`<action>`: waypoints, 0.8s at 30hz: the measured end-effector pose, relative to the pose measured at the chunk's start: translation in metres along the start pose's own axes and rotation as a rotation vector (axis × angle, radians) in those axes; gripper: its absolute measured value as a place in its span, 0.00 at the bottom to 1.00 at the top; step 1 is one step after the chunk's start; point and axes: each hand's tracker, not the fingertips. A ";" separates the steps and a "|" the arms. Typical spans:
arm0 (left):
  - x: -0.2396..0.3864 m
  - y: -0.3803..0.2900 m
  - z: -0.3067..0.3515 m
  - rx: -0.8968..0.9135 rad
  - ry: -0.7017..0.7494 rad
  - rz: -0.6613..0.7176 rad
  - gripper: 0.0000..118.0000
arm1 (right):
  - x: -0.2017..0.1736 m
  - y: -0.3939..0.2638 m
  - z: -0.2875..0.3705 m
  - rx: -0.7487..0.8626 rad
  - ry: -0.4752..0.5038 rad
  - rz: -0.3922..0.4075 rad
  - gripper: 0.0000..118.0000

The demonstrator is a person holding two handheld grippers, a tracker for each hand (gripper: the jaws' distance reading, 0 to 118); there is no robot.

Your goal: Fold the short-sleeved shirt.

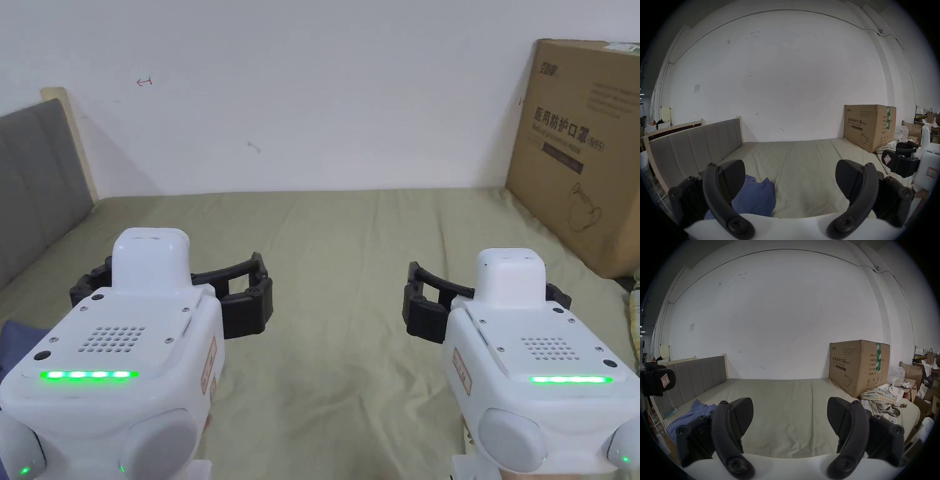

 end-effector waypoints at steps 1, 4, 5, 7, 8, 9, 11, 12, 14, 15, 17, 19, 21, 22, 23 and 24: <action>0.000 0.000 0.000 0.001 -0.003 -0.002 0.96 | 0.000 0.000 0.000 0.001 -0.001 0.003 0.84; 0.005 -0.001 0.000 -0.002 -0.008 -0.016 0.96 | 0.000 0.001 0.000 0.000 -0.002 0.006 0.84; 0.006 -0.001 0.000 0.002 0.004 -0.030 0.96 | 0.000 0.001 0.000 0.000 -0.001 0.006 0.84; 0.009 -0.001 0.001 0.013 0.015 -0.056 0.96 | -0.001 0.001 0.001 0.001 0.000 0.008 0.84; 0.009 -0.001 0.001 0.015 0.016 -0.065 0.96 | -0.001 0.001 0.001 0.002 0.001 0.011 0.84; 0.009 0.000 0.001 0.017 0.016 -0.065 0.96 | -0.001 0.002 0.001 0.002 0.005 0.012 0.84; 0.008 0.001 0.001 0.019 0.007 -0.057 0.96 | -0.001 0.002 0.002 0.004 0.006 0.012 0.84; 0.008 0.002 0.002 0.007 0.012 -0.047 0.95 | -0.001 0.003 0.002 0.005 0.007 0.009 0.84; 0.008 0.002 0.002 -0.003 0.003 -0.041 0.87 | -0.001 0.003 0.004 0.021 -0.011 0.001 0.81; 0.007 0.000 0.004 0.015 -0.014 -0.034 0.69 | -0.001 0.003 0.005 0.022 -0.008 -0.002 0.72; 0.008 0.001 0.005 0.016 -0.008 -0.043 0.29 | -0.002 0.004 0.005 0.021 -0.001 0.001 0.40; 0.013 0.001 0.001 0.005 0.039 -0.100 0.04 | -0.006 0.003 0.003 0.021 -0.058 0.046 0.16; 0.017 -0.001 0.002 0.015 0.045 -0.117 0.00 | -0.006 0.002 0.003 0.019 -0.055 0.048 0.03; 0.015 -0.001 0.001 0.012 0.030 -0.109 0.00 | -0.004 0.003 0.003 0.015 -0.041 0.045 0.01; 0.012 -0.001 0.001 0.005 -0.008 -0.050 0.00 | -0.004 0.003 0.002 0.013 -0.041 0.041 0.01; 0.010 -0.001 0.001 0.004 -0.020 -0.005 0.00 | -0.005 0.003 0.001 0.017 -0.050 0.037 0.01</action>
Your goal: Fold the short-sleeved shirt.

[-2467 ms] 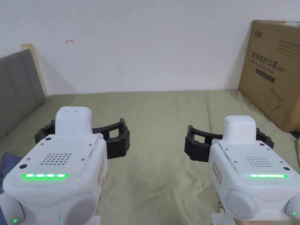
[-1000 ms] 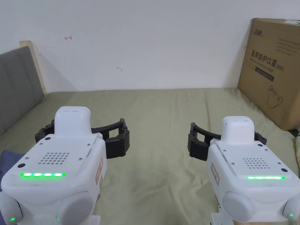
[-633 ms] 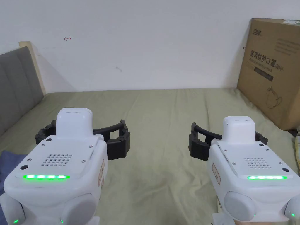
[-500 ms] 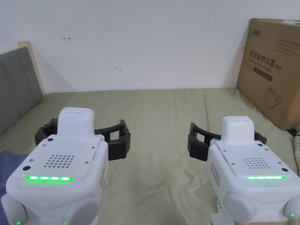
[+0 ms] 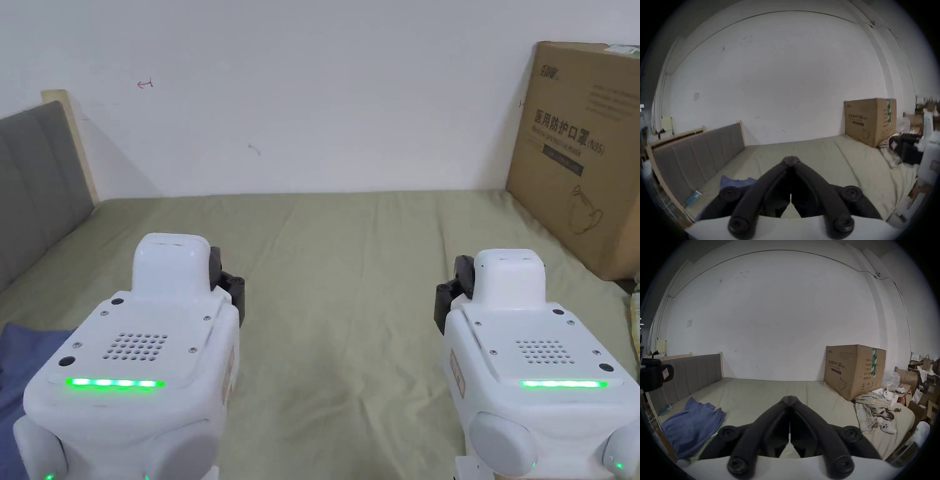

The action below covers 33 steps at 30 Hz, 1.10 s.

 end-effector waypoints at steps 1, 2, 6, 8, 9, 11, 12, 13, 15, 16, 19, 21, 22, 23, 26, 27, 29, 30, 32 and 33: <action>-0.002 -0.001 -0.001 -0.008 -0.009 0.023 0.00 | 0.001 0.000 -0.001 -0.003 0.008 -0.003 0.01; -0.003 -0.001 -0.002 -0.006 -0.003 0.021 0.00 | 0.001 0.001 -0.002 -0.009 0.018 -0.008 0.01; -0.005 -0.001 -0.003 -0.011 0.003 -0.004 0.00 | -0.001 0.002 -0.007 -0.025 0.031 -0.019 0.01; -0.011 0.001 -0.002 -0.017 -0.001 0.028 0.00 | -0.006 0.004 -0.009 -0.034 0.049 -0.024 0.01; -0.016 0.002 -0.002 -0.019 0.007 0.040 0.00 | -0.010 0.006 -0.010 -0.035 0.069 -0.024 0.01; -0.025 0.005 0.002 -0.017 0.036 0.040 0.00 | -0.021 0.010 -0.012 -0.025 0.086 -0.011 0.01; -0.031 0.007 0.006 -0.017 0.063 0.029 0.00 | -0.029 0.012 -0.014 -0.025 0.113 -0.005 0.01; -0.038 0.009 0.009 -0.011 0.086 0.023 0.00 | -0.036 0.013 -0.017 -0.022 0.137 -0.009 0.01; -0.055 0.013 0.019 -0.010 0.143 0.023 0.00 | -0.055 0.017 -0.021 -0.026 0.203 -0.019 0.01; -0.064 0.014 0.024 -0.012 0.175 0.026 0.00 | -0.064 0.017 -0.023 -0.024 0.231 -0.022 0.01; -0.089 0.016 0.041 -0.016 0.265 0.028 0.00 | -0.096 0.017 -0.026 -0.031 0.319 -0.017 0.01; -0.105 0.017 0.052 -0.024 0.322 0.020 0.00 | -0.118 0.017 -0.026 -0.044 0.392 -0.015 0.01; -0.110 0.016 0.057 -0.027 0.347 0.023 0.00 | -0.127 0.016 -0.026 -0.050 0.417 -0.012 0.01; -0.116 0.016 0.061 -0.031 0.360 0.029 0.00 | -0.136 0.015 -0.024 -0.056 0.447 -0.003 0.01; -0.127 0.013 0.072 -0.044 0.406 0.039 0.00 | -0.159 0.012 -0.021 -0.066 0.500 0.024 0.01; -0.130 0.011 0.073 -0.053 0.420 0.034 0.00 | -0.165 0.011 -0.020 -0.074 0.522 0.025 0.01; -0.135 0.008 0.075 -0.064 0.441 0.029 0.00 | -0.173 0.010 -0.020 -0.083 0.545 0.023 0.00; -0.137 0.005 0.075 -0.061 0.445 0.032 0.00 | -0.178 0.009 -0.020 -0.087 0.552 0.027 0.01; -0.143 0.002 0.072 -0.077 0.441 0.053 0.00 | -0.184 0.007 -0.022 -0.094 0.562 0.037 0.01; -0.147 -0.002 0.067 -0.095 0.438 0.065 0.00 | -0.186 0.006 -0.023 -0.102 0.565 0.042 0.01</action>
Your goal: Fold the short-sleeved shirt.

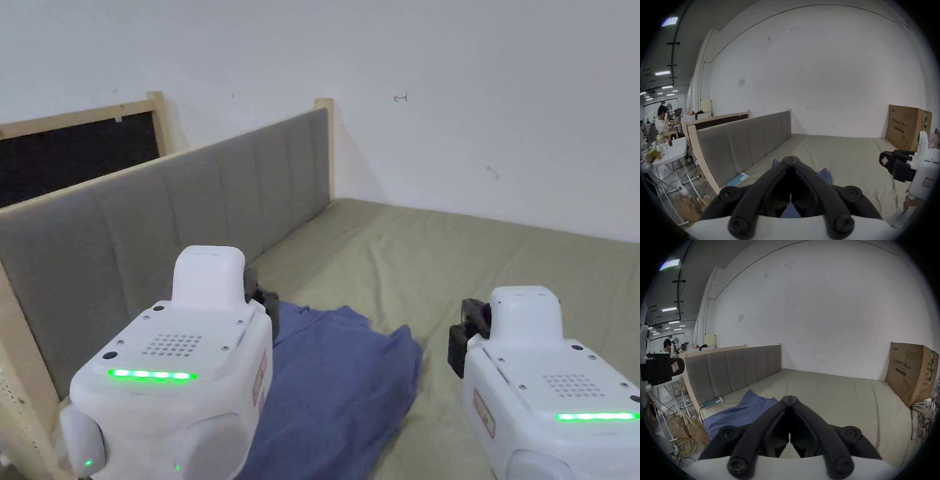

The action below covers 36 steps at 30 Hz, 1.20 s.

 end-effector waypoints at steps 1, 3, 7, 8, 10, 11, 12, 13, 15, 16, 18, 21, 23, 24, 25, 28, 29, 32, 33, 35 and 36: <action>0.000 -0.003 -0.006 -0.022 0.002 0.003 0.00 | 0.000 -0.001 -0.002 -0.008 0.002 0.000 0.01; 0.000 -0.014 -0.026 -0.086 -0.001 0.005 0.00 | 0.001 -0.006 -0.008 -0.028 0.006 -0.005 0.01; 0.008 -0.050 -0.081 -0.246 -0.007 -0.049 0.11 | 0.007 -0.021 -0.022 -0.091 0.000 -0.027 0.01; 0.009 -0.064 -0.099 -0.311 0.000 -0.064 0.29 | 0.009 -0.026 -0.026 -0.112 -0.001 -0.034 0.00; 0.009 -0.091 -0.133 -0.436 -0.095 -0.023 0.79 | 0.011 -0.036 -0.033 -0.143 -0.003 -0.035 0.01; 0.011 -0.104 -0.149 -0.521 -0.134 0.001 0.90 | 0.012 -0.041 -0.038 -0.161 -0.005 -0.031 0.01; 0.015 -0.117 -0.160 -0.553 -0.171 0.035 0.91 | 0.013 -0.046 -0.044 -0.184 -0.010 -0.023 0.00; 0.017 -0.128 -0.172 -0.587 -0.181 0.069 0.91 | 0.014 -0.050 -0.049 -0.197 -0.013 -0.021 0.01; 0.025 -0.157 -0.203 -0.718 -0.191 0.065 0.91 | 0.017 -0.060 -0.061 -0.238 -0.015 -0.036 0.00; 0.028 -0.170 -0.212 -0.771 -0.175 0.057 0.91 | 0.018 -0.064 -0.066 -0.250 -0.014 -0.048 0.01; 0.036 -0.193 -0.229 -0.825 -0.192 0.023 0.91 | 0.021 -0.073 -0.075 -0.278 -0.014 -0.064 0.00; 0.049 -0.211 -0.244 -0.884 -0.209 -0.068 0.93 | 0.026 -0.088 -0.088 -0.326 -0.031 -0.054 0.01; 0.053 -0.219 -0.255 -0.956 -0.223 -0.102 0.95 | 0.031 -0.095 -0.095 -0.357 -0.042 -0.072 0.00; 0.051 -0.218 -0.262 -0.946 -0.223 -0.085 0.94 | 0.034 -0.099 -0.098 -0.371 -0.048 -0.099 0.00; 0.050 -0.215 -0.264 -0.967 -0.229 -0.076 0.91 | 0.037 -0.102 -0.100 -0.385 -0.049 -0.128 0.00; 0.044 -0.210 -0.259 -0.958 -0.242 -0.073 0.88 | 0.042 -0.109 -0.105 -0.395 -0.052 -0.164 0.01; 0.042 -0.207 -0.256 -0.939 -0.243 -0.071 0.83 | 0.040 -0.110 -0.106 -0.400 -0.056 -0.160 0.00; 0.034 -0.199 -0.254 -0.913 -0.220 -0.031 0.51 | 0.037 -0.109 -0.104 -0.408 -0.046 -0.151 0.00; 0.033 -0.199 -0.255 -0.914 -0.215 -0.032 0.36 | 0.036 -0.109 -0.103 -0.407 -0.040 -0.150 0.00; 0.034 -0.199 -0.258 -0.915 -0.192 -0.052 0.12 | 0.033 -0.106 -0.100 -0.403 -0.034 -0.145 0.00; 0.032 -0.200 -0.258 -0.916 -0.170 -0.059 0.08 | 0.033 -0.104 -0.099 -0.400 -0.034 -0.143 0.00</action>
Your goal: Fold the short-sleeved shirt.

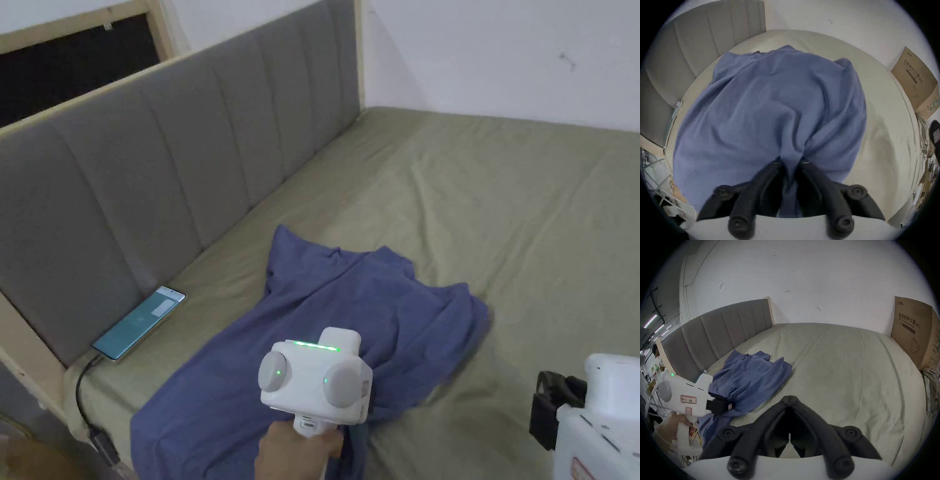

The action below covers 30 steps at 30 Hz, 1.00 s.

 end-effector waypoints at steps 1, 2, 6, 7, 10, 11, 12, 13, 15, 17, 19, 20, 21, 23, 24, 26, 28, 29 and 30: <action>-0.003 0.000 0.000 -0.011 -0.038 0.041 0.08 | 0.000 0.002 0.003 0.001 0.001 0.000 0.00; -0.005 0.001 0.002 -0.009 -0.038 0.045 0.08 | 0.000 0.004 0.006 0.006 0.004 0.000 0.00; -0.007 0.005 0.016 -0.013 -0.059 0.077 0.07 | 0.005 0.012 0.025 0.038 -0.007 0.003 0.00; -0.006 0.008 0.023 -0.015 -0.063 0.075 0.07 | 0.008 0.014 0.030 0.047 -0.011 0.004 0.00; 0.004 0.013 0.060 0.020 -0.063 0.063 0.07 | 0.019 0.019 0.047 0.080 -0.035 -0.012 0.00; 0.007 0.017 0.071 0.042 -0.073 0.063 0.07 | 0.023 0.021 0.053 0.089 -0.039 -0.025 0.00; 0.013 0.019 0.090 0.086 -0.088 0.057 0.07 | 0.028 0.023 0.060 0.099 -0.044 -0.044 0.00; 0.018 0.023 0.103 0.110 -0.102 0.051 0.07 | 0.032 0.023 0.066 0.111 -0.047 -0.055 0.00; 0.035 0.034 0.133 0.171 -0.128 0.029 0.07 | 0.043 0.025 0.082 0.137 -0.064 -0.061 0.00; 0.052 0.052 0.150 0.218 -0.166 -0.011 0.07 | 0.054 0.026 0.097 0.158 -0.091 -0.063 0.00; 0.080 0.063 0.176 0.271 -0.210 -0.053 0.07 | 0.068 0.026 0.114 0.183 -0.119 -0.082 0.00; 0.092 0.066 0.185 0.288 -0.234 -0.079 0.07 | 0.076 0.026 0.122 0.195 -0.136 -0.093 0.00; 0.116 0.076 0.193 0.321 -0.277 -0.106 0.07 | 0.086 0.027 0.132 0.209 -0.156 -0.105 0.00; 0.155 0.083 0.215 0.358 -0.350 -0.172 0.07 | 0.104 0.027 0.152 0.239 -0.205 -0.125 0.00; 0.176 0.090 0.216 0.371 -0.391 -0.204 0.07 | 0.115 0.027 0.163 0.255 -0.233 -0.136 0.00; 0.218 0.090 0.233 0.392 -0.476 -0.264 0.07 | 0.135 0.026 0.184 0.283 -0.288 -0.163 0.00; 0.263 0.082 0.246 0.418 -0.563 -0.358 0.07 | 0.157 0.024 0.207 0.314 -0.344 -0.196 0.00; 0.285 0.077 0.253 0.422 -0.614 -0.394 0.07 | 0.168 0.022 0.219 0.333 -0.371 -0.212 0.00; 0.307 0.070 0.258 0.423 -0.662 -0.443 0.07 | 0.180 0.020 0.230 0.342 -0.404 -0.226 0.00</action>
